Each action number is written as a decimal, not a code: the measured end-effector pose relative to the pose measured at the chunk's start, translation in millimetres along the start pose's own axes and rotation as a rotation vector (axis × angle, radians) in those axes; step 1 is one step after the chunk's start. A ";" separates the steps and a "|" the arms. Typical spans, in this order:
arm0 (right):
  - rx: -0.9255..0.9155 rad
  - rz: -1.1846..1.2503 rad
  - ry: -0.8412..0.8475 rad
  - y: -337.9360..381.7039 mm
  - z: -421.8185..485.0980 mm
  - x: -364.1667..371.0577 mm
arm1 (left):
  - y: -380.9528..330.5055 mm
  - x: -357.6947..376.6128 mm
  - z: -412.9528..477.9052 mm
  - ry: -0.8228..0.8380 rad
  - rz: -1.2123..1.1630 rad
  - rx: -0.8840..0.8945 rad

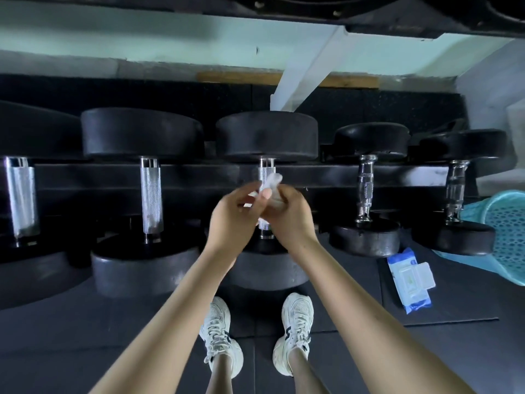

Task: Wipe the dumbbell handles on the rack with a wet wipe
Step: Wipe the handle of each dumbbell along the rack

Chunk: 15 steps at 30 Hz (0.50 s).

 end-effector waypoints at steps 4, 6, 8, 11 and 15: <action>-0.001 0.239 0.217 -4.7 -5.1 8.4 | 15.9 5.4 16.7 0.059 -0.253 -0.151; -0.017 0.340 0.276 -6.5 -6.5 4.2 | 22.4 1.3 24.3 0.019 -0.310 -0.214; 0.008 0.381 0.196 -13.9 -4.7 -5.6 | 28.7 -8.4 32.6 -0.116 -0.276 -0.208; 0.057 0.104 -0.045 -30.2 -1.0 -25.5 | 35.4 -20.0 52.4 -0.334 -0.275 -0.163; 0.105 -0.090 -0.154 -47.6 0.4 -25.7 | 29.2 -8.5 74.7 -0.430 -0.382 -0.113</action>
Point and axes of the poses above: each hand's wrist, its own z-axis towards the middle knuckle, its own x-axis out of the palm, y = z × x, the point moved 6 cm from there along z, towards the middle knuckle, and after that the axes turned 13 degrees about y, right-handed, at the moved point
